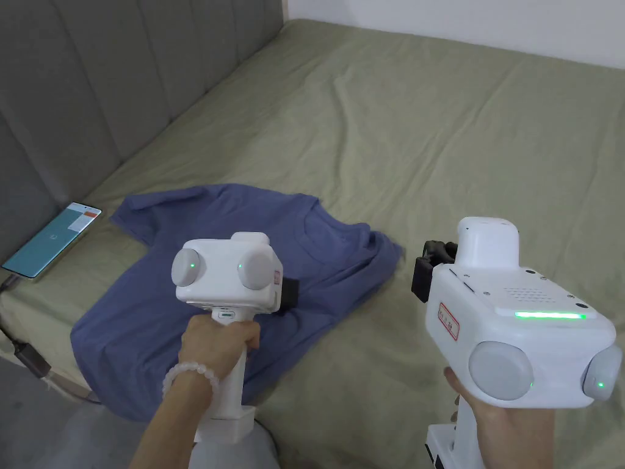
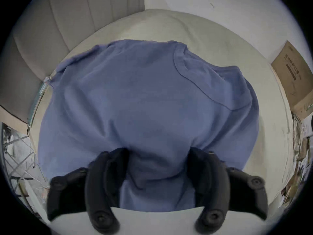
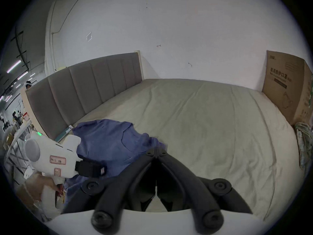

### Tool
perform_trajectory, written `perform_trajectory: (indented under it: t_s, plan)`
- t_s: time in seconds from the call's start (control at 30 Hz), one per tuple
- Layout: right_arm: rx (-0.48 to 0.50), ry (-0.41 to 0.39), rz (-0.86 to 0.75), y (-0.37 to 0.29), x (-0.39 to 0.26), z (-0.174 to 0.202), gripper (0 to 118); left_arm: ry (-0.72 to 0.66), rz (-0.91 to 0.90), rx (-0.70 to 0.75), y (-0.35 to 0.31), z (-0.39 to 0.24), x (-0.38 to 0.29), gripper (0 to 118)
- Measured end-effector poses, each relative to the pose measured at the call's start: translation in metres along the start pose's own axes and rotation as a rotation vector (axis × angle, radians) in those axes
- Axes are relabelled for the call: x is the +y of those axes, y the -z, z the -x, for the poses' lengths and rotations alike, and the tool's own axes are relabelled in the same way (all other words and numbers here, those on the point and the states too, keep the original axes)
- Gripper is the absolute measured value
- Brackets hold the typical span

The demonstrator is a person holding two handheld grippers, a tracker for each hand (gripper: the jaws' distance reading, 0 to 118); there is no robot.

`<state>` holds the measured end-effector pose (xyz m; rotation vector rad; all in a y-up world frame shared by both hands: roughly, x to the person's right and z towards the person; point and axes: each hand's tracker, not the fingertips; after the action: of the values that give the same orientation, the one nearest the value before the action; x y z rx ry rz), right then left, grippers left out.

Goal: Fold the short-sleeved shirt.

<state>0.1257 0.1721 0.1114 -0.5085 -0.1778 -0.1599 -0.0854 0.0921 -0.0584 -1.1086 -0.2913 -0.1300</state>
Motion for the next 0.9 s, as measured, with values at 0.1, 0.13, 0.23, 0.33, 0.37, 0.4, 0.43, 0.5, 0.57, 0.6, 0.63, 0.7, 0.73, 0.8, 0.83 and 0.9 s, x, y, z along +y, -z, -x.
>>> perform_trajectory:
  t_s: [0.1, 0.13, 0.23, 0.33, 0.37, 0.4, 0.43, 0.5, 0.57, 0.6, 0.63, 0.7, 0.73, 0.8, 0.83, 0.9]
  plan:
    - [-0.011, -0.021, 0.002, -0.003, -0.002, 0.000, 1, -0.050, -0.057, 0.070, -0.005, 0.006, 0.001, 7]
    - [-0.012, -0.018, 0.001, -0.004, -0.001, -0.002, 1, -0.052, -0.023, 0.021, -0.004, 0.009, 0.001, 7]
    - [-0.014, -0.001, -0.002, -0.008, -0.001, -0.006, 1, -0.065, -0.015, 0.010, -0.009, 0.010, 0.003, 7]
    - [-0.030, 0.010, -0.008, -0.013, 0.001, -0.010, 1, -0.090, -0.026, -0.008, -0.026, 0.010, 0.000, 7]
    - [-0.036, 0.012, -0.009, -0.014, 0.001, -0.012, 1, -0.097, -0.034, -0.018, -0.030, 0.010, 0.000, 7]
    - [-0.044, 0.016, -0.015, -0.017, 0.001, -0.014, 1, -0.117, -0.083, -0.038, -0.044, 0.009, -0.001, 7]
    - [-0.047, 0.022, -0.021, -0.020, 0.002, -0.017, 1, -0.145, -0.101, -0.051, -0.054, 0.010, 0.000, 7]
    - [-0.049, 0.034, -0.030, -0.026, 0.005, -0.023, 1, -0.168, -0.137, -0.091, -0.076, 0.008, 0.006, 7]
    - [-0.058, 0.045, -0.041, -0.032, 0.007, -0.030, 1, -0.118, -0.167, -0.087, -0.097, 0.001, 0.019, 7]
    - [-0.065, 0.052, -0.049, -0.036, 0.008, -0.034, 1, -0.096, -0.190, -0.082, -0.110, -0.005, 0.024, 7]
    - [-0.074, 0.061, -0.060, -0.041, 0.010, -0.038, 1, -0.075, -0.221, -0.099, -0.124, -0.012, 0.030, 7]
    - [-0.090, 0.077, -0.082, -0.051, 0.013, -0.048, 1, -0.066, -0.281, -0.166, -0.147, -0.027, 0.044, 7]
    - [-0.103, 0.087, -0.096, -0.057, 0.014, -0.055, 1, -0.041, -0.297, -0.200, -0.161, -0.040, 0.051, 7]
    - [-0.131, 0.103, -0.112, -0.069, 0.017, -0.069, 1, 0.022, -0.343, -0.231, -0.184, -0.070, 0.063, 7]
    - [-0.154, 0.113, -0.129, -0.077, 0.019, -0.078, 1, 0.083, -0.370, -0.242, -0.196, -0.090, 0.068, 7]
    - [-0.202, 0.134, -0.159, -0.094, 0.022, -0.096, 1, 0.158, -0.417, -0.297, -0.221, -0.128, 0.073, 7]
